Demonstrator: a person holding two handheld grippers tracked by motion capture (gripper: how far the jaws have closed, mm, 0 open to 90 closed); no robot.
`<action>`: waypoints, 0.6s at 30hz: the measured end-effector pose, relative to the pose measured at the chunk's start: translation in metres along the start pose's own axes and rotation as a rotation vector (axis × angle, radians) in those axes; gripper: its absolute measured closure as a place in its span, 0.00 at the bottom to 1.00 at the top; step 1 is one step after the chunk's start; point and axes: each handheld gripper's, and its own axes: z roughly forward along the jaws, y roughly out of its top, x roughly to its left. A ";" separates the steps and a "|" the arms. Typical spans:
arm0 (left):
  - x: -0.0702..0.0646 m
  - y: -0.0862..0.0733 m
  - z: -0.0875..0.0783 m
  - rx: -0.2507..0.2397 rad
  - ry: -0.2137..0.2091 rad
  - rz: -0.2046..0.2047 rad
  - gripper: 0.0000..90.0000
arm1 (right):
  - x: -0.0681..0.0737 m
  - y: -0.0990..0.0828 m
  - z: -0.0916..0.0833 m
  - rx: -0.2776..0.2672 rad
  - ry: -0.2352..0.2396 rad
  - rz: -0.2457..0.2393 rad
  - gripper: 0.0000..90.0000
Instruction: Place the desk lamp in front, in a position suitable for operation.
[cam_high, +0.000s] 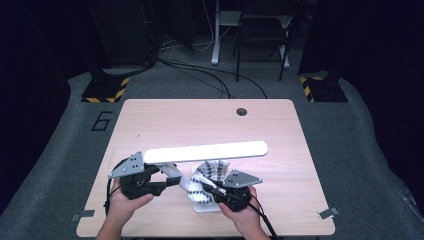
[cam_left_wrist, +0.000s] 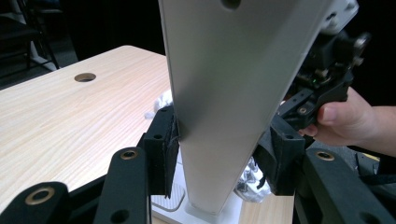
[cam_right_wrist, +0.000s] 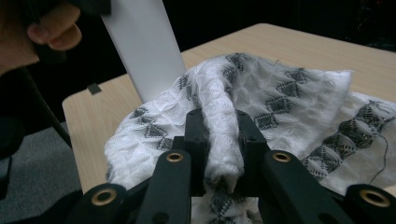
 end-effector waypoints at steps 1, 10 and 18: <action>0.000 0.000 0.000 -0.001 0.000 -0.001 0.59 | 0.001 0.003 0.000 -0.010 0.002 0.000 0.87; -0.001 0.001 0.000 0.005 0.009 0.004 0.59 | 0.012 0.017 0.008 -0.020 0.004 -0.030 0.86; -0.005 0.002 0.001 0.020 0.022 0.013 0.59 | 0.019 0.021 0.013 -0.017 -0.003 -0.078 0.86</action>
